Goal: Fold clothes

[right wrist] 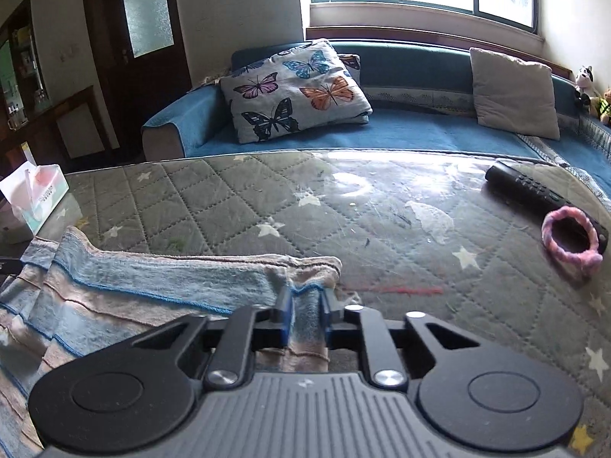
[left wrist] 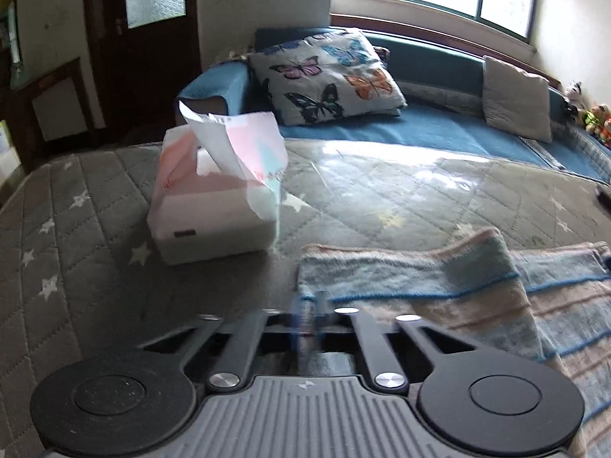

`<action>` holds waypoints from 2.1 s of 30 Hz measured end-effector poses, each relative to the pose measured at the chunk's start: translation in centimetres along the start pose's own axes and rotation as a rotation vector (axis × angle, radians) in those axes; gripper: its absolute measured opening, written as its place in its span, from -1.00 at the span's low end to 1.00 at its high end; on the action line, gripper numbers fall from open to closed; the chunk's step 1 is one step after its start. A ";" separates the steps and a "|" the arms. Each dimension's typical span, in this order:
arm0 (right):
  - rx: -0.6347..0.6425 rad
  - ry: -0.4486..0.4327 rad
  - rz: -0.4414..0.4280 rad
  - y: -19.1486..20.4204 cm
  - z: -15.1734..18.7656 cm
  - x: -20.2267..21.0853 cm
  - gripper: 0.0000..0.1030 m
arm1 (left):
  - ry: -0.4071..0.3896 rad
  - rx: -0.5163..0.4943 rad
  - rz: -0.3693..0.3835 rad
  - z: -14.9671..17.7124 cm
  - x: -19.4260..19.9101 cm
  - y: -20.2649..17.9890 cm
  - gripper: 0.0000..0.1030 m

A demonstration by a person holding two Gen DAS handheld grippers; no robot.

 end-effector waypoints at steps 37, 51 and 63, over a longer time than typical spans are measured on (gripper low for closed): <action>0.275 0.191 -0.168 11.7 10.0 8.8 0.03 | -0.087 -0.246 -0.161 11.8 11.0 3.3 0.40; 0.393 0.220 -0.231 14.3 15.7 15.3 0.08 | -0.080 -0.130 -0.268 17.2 16.3 8.7 0.68; 0.408 0.202 -0.353 17.7 18.4 18.8 -0.33 | -0.034 0.036 -0.369 21.6 19.4 12.6 0.75</action>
Point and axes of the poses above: each gripper's, at about its wrist camera, not at the fingertips, and x roughly against the way its jaws point, y to its left, z to its underside, the point moved 7 cm from there along -x, roughly the way its jaws point, and after that the axes turned 11 degrees about -z, right-handed, at the moved point
